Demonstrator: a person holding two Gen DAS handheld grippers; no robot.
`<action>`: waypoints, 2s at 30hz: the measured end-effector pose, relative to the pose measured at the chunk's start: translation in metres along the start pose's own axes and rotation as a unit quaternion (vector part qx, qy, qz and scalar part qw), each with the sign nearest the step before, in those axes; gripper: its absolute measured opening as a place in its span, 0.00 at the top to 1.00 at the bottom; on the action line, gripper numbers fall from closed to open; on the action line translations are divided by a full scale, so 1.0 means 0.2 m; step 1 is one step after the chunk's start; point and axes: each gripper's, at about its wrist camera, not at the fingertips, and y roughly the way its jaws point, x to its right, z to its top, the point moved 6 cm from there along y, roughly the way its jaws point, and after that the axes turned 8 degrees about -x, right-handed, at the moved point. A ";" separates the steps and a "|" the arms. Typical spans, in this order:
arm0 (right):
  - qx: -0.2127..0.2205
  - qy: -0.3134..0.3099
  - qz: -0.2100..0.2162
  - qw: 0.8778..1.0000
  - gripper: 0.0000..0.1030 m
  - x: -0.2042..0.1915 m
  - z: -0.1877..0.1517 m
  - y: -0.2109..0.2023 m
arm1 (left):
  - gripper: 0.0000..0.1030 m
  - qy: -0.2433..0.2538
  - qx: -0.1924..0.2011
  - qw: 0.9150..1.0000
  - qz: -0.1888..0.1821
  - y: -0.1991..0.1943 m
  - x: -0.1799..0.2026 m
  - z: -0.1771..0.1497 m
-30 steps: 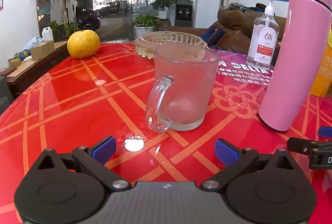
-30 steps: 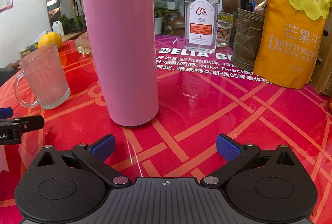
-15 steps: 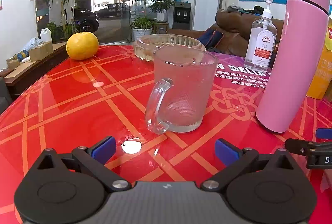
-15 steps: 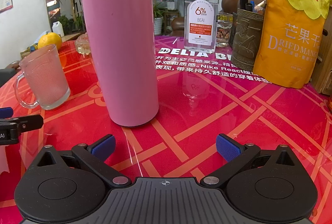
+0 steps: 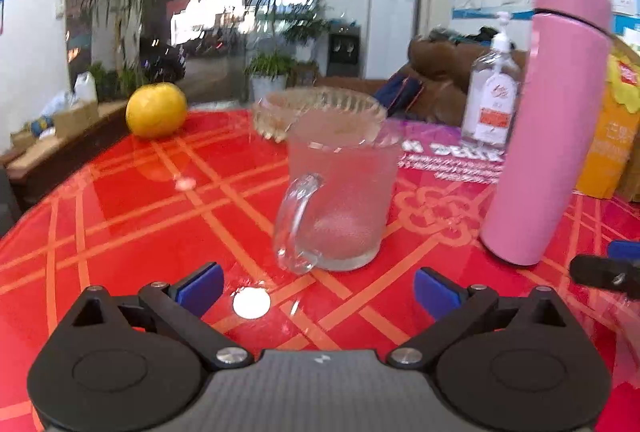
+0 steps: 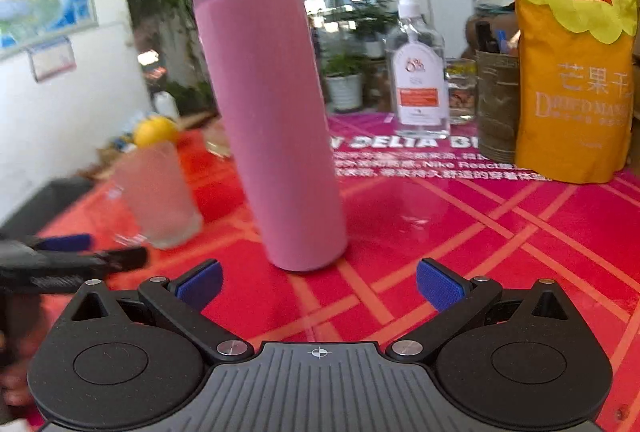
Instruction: Unscrew bottle cap and pour
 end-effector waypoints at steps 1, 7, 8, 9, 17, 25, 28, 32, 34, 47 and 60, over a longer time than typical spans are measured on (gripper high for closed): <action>0.000 0.005 0.002 1.000 0.00 0.01 0.02 -0.03 | 0.00 0.005 0.011 1.000 -0.002 -0.02 0.02 0.00; 0.022 -0.030 0.015 0.999 0.00 0.01 0.19 -0.22 | 0.00 0.016 0.053 0.998 -0.031 -0.14 0.15 0.00; 0.022 -0.039 0.009 0.999 0.00 0.00 0.21 -0.24 | 0.00 0.016 0.056 0.998 -0.038 -0.15 0.17 0.01; 0.021 -0.047 -0.004 0.999 0.00 -0.01 0.23 -0.26 | 0.00 0.015 0.059 0.997 -0.044 -0.16 0.20 0.02; 0.036 -0.099 0.012 0.994 0.00 -0.08 0.35 -0.37 | 0.00 0.030 0.109 0.990 -0.079 -0.24 0.40 0.17; 0.043 -0.170 0.006 0.985 0.00 -0.19 0.52 -0.47 | 0.00 0.045 0.133 0.983 -0.118 -0.17 0.61 0.31; 0.036 -0.169 0.010 0.985 0.00 -0.19 0.58 -0.48 | 0.00 0.048 0.136 0.982 -0.121 -0.13 0.66 0.34; 0.040 -0.161 0.025 0.986 0.00 -0.18 0.64 -0.48 | 0.00 0.049 0.151 0.978 -0.134 -0.08 0.70 0.39; 0.041 -0.158 0.027 0.986 0.00 -0.18 0.65 -0.47 | 0.00 0.046 0.157 0.976 -0.143 -0.05 0.71 0.41; 0.039 -0.161 0.016 0.986 0.00 -0.18 0.70 -0.36 | 0.10 0.014 0.182 0.972 -0.150 0.09 0.75 0.42; 0.042 -0.159 0.001 0.986 0.00 -0.21 0.70 -0.25 | 0.34 0.021 0.194 0.973 -0.123 0.12 0.76 0.44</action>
